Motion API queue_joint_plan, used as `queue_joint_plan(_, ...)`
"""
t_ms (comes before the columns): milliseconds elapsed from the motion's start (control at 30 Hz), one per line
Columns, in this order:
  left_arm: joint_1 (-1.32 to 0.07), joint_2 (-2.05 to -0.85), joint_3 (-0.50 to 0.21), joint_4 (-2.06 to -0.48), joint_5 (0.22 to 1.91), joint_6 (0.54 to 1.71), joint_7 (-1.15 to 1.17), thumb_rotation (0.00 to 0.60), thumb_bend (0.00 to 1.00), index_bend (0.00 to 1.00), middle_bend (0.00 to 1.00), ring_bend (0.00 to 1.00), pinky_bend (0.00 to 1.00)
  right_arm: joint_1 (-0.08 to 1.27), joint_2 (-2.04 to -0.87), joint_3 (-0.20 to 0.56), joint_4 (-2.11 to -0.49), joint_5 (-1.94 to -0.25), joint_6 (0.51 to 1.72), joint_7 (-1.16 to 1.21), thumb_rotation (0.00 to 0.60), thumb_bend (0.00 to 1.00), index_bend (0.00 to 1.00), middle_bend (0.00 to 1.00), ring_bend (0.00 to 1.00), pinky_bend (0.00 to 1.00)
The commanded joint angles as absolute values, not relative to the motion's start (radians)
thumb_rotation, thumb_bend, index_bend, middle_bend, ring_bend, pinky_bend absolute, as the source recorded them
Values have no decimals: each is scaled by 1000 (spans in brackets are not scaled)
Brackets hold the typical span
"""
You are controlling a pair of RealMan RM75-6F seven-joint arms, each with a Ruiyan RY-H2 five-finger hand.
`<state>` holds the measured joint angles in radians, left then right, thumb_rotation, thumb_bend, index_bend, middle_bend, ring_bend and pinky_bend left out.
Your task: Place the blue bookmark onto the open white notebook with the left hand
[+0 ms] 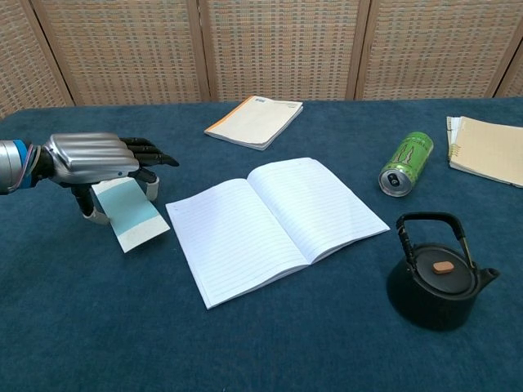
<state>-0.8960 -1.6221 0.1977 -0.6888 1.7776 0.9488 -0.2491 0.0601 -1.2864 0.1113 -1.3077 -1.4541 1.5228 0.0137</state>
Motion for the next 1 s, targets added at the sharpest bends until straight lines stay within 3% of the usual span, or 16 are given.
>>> queue_joint_plan(33, -906, -1595, 190, -730, 1786, 976, -219, 600, 242, 638, 0, 0, 0, 61, -1286, 111, -1307, -1454, 1521, 15, 600, 103, 39, 0, 0, 0)
queue_joint_plan(467, -963, -1532, 139, -923, 1773, 957, -91, 600, 242, 648, 0, 0, 0, 58, -1278, 112, -1316, -1458, 1529, 31, 600, 102, 39, 0, 0, 0)
queue_joint_plan(1000, -1086, -1578, 35, -1125, 1708, 773, 138, 600, 242, 646, 0, 0, 0, 56, -1268, 113, -1317, -1458, 1525, 76, 600, 103, 39, 0, 0, 0)
